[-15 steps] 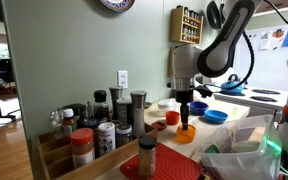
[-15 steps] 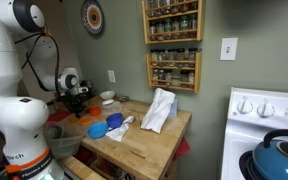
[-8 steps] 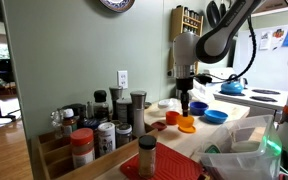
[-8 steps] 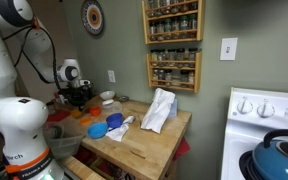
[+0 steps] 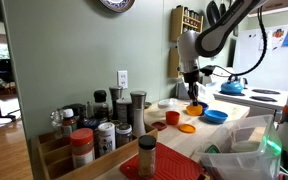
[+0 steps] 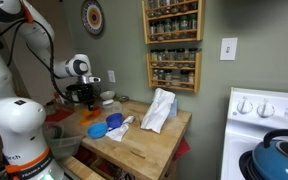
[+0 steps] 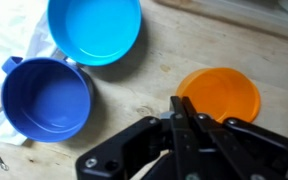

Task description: Move the orange bowl to the right then put the orange lid on top of the bowl

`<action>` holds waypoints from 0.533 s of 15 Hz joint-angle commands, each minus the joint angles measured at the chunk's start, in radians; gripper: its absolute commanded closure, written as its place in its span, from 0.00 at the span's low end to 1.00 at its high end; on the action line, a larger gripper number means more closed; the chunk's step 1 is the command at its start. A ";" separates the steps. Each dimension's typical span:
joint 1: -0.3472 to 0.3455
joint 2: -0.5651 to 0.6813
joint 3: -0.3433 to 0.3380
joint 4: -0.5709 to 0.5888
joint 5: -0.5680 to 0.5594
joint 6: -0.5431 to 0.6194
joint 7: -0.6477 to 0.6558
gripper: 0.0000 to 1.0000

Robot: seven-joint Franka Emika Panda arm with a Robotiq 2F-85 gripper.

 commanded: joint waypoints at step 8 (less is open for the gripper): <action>-0.048 0.117 -0.034 -0.050 -0.039 0.263 0.296 0.99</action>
